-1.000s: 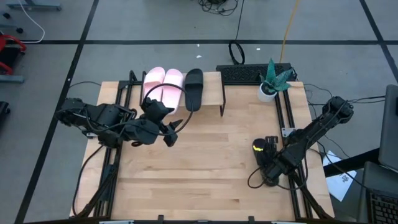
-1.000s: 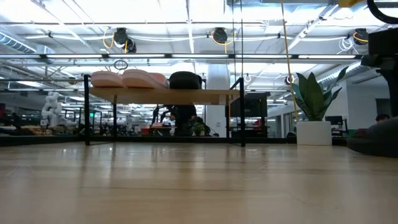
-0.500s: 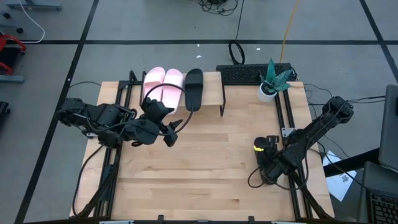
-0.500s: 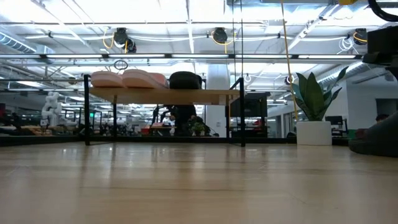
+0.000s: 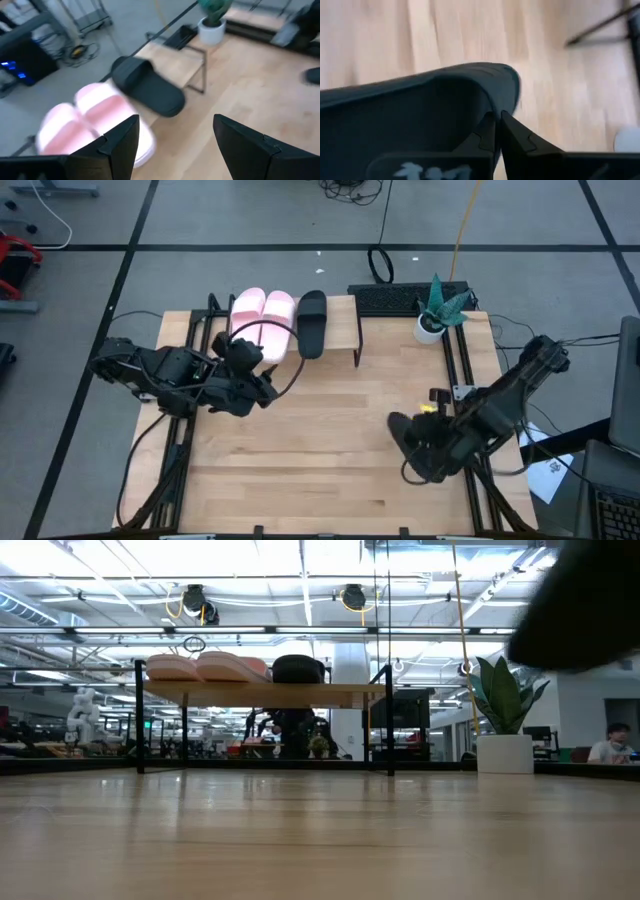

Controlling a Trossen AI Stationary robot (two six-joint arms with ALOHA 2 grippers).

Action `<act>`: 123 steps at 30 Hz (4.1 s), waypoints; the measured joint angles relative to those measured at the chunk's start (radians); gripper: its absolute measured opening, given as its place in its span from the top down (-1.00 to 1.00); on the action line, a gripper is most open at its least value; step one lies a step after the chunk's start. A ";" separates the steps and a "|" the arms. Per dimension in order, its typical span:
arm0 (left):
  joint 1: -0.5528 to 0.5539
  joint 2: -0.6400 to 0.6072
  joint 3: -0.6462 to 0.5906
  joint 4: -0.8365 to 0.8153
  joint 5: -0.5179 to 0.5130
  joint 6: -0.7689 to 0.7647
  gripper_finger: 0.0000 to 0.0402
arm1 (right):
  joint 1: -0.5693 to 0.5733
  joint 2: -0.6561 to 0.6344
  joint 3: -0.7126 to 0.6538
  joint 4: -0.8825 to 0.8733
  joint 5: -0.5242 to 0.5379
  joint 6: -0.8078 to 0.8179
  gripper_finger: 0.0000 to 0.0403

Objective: Pick and place slides into the shelf
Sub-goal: Put the black slipper on the shelf

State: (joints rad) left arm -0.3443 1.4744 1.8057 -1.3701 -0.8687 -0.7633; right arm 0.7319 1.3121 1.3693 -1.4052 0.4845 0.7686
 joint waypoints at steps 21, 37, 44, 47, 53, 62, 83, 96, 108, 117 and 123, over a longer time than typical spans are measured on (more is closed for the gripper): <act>0.223 -0.065 -0.009 -0.199 0.002 0.129 -0.26 | -0.635 0.202 0.426 0.584 0.266 -0.820 1.00; 0.391 -0.114 -0.008 -0.201 0.004 0.268 -0.26 | -0.904 0.474 0.607 0.469 0.372 -1.038 1.00; 0.429 -0.112 -0.008 -0.201 0.005 0.297 -0.26 | -0.943 0.540 0.607 0.488 0.348 -1.073 1.00; 0.439 -0.112 -0.008 -0.201 0.005 0.313 -0.26 | -0.955 0.554 0.607 0.498 0.314 -1.082 1.00; 0.448 -0.112 -0.008 -0.201 0.005 0.327 -0.26 | -0.988 0.596 0.607 0.503 0.274 -1.108 1.00; 0.448 -0.112 -0.008 -0.201 0.006 0.341 -0.26 | -1.012 0.607 0.606 0.499 0.276 -1.153 1.00; 0.448 -0.112 -0.008 -0.201 0.006 0.342 -0.26 | -1.018 0.605 0.563 0.448 0.272 -1.151 1.00; 0.448 -0.112 -0.008 -0.201 0.006 0.370 -0.26 | -1.009 0.605 0.471 0.529 0.199 -1.158 1.00; 0.448 -0.112 -0.008 -0.201 0.005 0.370 -0.26 | -1.011 0.605 0.448 0.615 0.198 -1.195 1.00; 0.447 -0.112 -0.008 -0.201 0.005 0.369 -0.26 | -1.014 0.609 0.447 0.669 0.198 -1.207 1.00; 0.447 -0.112 -0.008 -0.200 0.005 0.369 -0.26 | -1.021 0.609 0.447 0.669 0.194 -1.226 1.00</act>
State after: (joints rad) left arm 0.1032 1.3621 1.7973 -1.5703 -0.8634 -0.3946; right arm -0.2893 1.9213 1.8160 -0.7361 0.6789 -0.4576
